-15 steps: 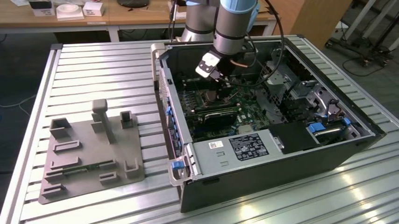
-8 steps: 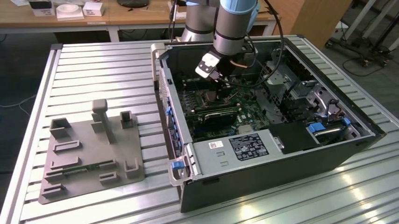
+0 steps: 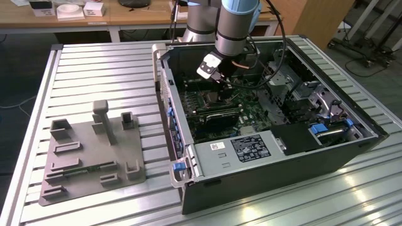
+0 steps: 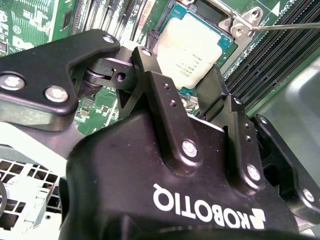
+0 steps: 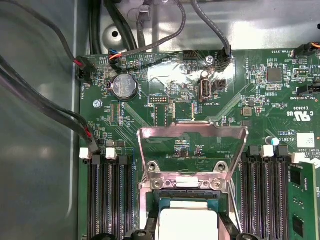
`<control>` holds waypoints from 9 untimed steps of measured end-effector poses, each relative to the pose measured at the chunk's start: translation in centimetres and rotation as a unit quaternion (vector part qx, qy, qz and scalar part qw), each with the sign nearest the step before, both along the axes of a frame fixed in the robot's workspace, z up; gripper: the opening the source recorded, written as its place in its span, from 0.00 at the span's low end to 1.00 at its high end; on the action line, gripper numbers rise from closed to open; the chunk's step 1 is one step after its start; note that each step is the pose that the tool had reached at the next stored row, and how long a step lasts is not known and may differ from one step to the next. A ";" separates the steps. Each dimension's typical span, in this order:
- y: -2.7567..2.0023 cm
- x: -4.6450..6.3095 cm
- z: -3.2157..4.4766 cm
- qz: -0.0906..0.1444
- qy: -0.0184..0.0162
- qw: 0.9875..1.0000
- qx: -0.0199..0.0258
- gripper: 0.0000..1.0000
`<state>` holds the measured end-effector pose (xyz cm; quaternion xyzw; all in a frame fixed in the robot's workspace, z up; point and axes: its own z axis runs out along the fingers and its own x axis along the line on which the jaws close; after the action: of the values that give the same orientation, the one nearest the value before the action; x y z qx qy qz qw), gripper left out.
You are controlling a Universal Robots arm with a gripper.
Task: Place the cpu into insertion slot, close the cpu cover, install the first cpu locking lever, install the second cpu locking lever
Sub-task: 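Place the cpu into insertion slot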
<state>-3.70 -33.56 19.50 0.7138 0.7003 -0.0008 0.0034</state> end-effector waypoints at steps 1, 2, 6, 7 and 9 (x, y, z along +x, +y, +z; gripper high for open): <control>0.00 0.0 -0.01 0.000 0.000 1.000 0.000 0.54; 0.00 0.0 -0.02 0.000 0.000 1.000 0.000 0.54; 0.00 0.1 -0.06 0.000 0.000 1.000 0.000 0.54; 0.00 0.1 -0.07 0.000 0.000 1.000 0.000 0.54; 0.00 0.1 -0.08 0.000 0.000 1.000 0.000 0.54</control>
<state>-3.62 -33.55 19.42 0.7138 0.7003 -0.0009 0.0034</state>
